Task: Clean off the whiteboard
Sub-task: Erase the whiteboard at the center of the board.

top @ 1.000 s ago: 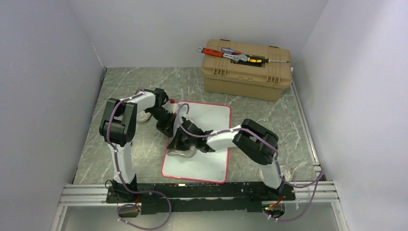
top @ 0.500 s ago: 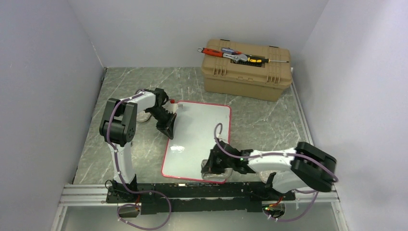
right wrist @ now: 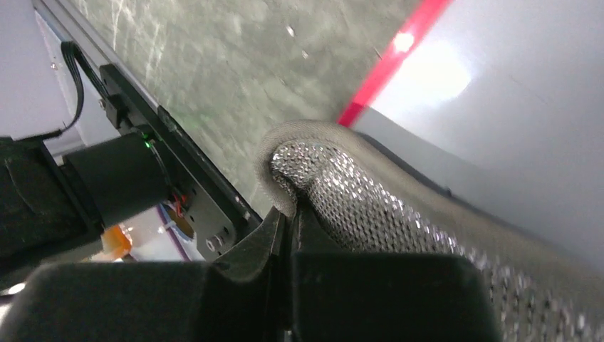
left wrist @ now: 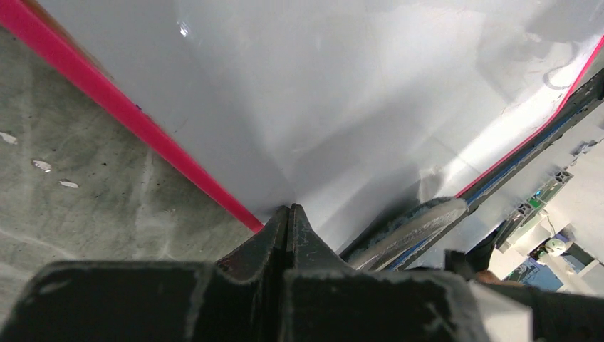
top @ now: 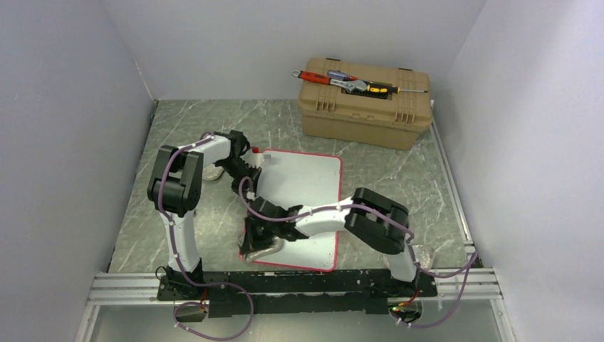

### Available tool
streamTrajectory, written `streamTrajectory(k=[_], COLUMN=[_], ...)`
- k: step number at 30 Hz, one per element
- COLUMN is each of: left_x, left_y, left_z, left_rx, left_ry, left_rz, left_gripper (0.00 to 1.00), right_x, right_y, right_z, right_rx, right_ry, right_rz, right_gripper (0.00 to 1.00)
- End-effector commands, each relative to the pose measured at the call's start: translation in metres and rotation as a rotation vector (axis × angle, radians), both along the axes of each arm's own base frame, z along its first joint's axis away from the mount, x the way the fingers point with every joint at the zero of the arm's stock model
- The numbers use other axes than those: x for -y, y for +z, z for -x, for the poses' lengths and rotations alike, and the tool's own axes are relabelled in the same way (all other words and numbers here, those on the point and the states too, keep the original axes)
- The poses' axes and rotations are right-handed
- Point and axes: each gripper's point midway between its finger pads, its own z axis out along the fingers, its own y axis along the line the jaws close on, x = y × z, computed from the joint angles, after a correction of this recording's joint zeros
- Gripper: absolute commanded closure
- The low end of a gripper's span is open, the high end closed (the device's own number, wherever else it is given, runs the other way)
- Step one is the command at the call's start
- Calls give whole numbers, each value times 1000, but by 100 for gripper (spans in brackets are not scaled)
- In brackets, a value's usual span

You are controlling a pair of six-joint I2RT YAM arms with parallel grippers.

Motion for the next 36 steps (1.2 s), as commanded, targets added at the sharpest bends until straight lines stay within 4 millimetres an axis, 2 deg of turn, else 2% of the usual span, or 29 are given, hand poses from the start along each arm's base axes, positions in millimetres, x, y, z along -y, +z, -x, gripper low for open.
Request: streamTrajectory(k=[1,3,4,6,8,10,12,14,20,24,28,30,31,33,36], left_x=[-23,-23,-23,-24,-24,-25,-25,-25,-24,-24,-25,-25,-25,-24,-24], left_y=[-38,-37,-36,-34,-34,-35,-36,-38,-36,-35,-34,-33,-33,-33,-34], left_z=[-19,-20,-20,-21,-21,-21,-20,-18,-19,-18,-18,-18,-19,-20,-19], left_rx=[111,116,119,128,131,131,125,121,127,127,127,128,129,135,129], left_ry=[-75,-75,-76,-79,-80,-81,-81,-81,-80,-81,-86,-85,-85,-85,-86], left_rz=[-143,-141,-141,-140,-143,-142,-144,-143,-138,-136,-142,-139,-138,-137,-138], left_gripper=[96,96,96,96,96,96,96,96,96,96,96,96,96,96,96], right_x=[121,183,211,262,294,310,313,310,312,275,226,225,228,251,295], right_y=[-62,-66,-61,-63,-60,-56,-52,-50,-60,-64,-71,-76,-75,-74,-67], right_z=[17,25,29,39,37,31,24,25,66,62,57,59,60,65,78], right_rx=[-47,-86,-88,-97,-87,-69,-55,-62,-114,-128,-131,-138,-137,-142,-151], right_ry=[-98,-234,-291,-403,-495,-561,-596,-590,-505,-462,-312,-287,-292,-321,-354], right_rz=[342,423,438,497,523,520,494,490,570,433,467,504,515,552,638], right_gripper=[100,100,100,100,100,100,100,100,100,100,100,100,100,100,100])
